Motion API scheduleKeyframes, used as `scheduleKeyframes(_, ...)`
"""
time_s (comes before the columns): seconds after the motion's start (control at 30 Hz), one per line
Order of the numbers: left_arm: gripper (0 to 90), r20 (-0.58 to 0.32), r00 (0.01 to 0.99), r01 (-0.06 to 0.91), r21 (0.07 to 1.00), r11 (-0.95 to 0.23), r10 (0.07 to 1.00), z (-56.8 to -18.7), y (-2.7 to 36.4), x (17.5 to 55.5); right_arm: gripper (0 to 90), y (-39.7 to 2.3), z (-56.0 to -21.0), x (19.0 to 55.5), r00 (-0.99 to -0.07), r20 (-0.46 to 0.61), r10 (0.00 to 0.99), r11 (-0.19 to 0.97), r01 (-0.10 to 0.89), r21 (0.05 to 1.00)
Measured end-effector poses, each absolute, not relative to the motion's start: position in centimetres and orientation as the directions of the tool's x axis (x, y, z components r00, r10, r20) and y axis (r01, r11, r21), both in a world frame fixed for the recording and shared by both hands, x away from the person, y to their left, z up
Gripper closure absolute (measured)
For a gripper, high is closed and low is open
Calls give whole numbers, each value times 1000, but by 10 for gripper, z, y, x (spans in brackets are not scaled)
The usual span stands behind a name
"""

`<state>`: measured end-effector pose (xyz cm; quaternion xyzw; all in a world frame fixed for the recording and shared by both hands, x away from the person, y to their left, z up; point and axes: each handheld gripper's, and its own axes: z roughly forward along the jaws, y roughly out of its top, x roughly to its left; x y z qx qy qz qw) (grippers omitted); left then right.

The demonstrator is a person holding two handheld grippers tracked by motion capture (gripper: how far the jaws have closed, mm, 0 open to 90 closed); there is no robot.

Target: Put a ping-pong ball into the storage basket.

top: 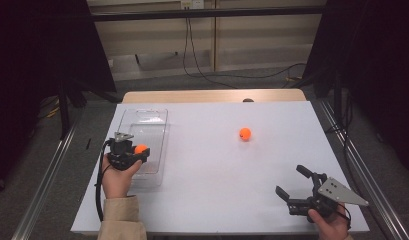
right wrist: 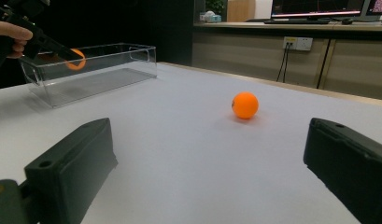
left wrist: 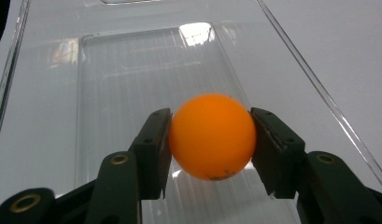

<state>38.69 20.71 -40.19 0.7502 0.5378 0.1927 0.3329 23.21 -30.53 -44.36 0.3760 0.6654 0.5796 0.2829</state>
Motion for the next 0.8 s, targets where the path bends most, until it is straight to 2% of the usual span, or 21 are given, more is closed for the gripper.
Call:
scheduleKeyframes(0.07, 443, -64, 337, 679, 708, -195, 939, -402, 207, 387, 15, -305, -444, 232, -557, 59, 828, 45, 171, 984)
scheduleKeyframes(0.23, 385, -63, 331, 676, 712, -190, 942, -402, 207, 387, 15, -306, -444, 232, -558, 58, 828, 46, 170, 984)
scheduleKeyframes(0.8, 225, -59, 357, 668, 714, -211, 932, -395, 198, 385, 16, -305, -443, 232, -559, 59, 827, 45, 170, 984)
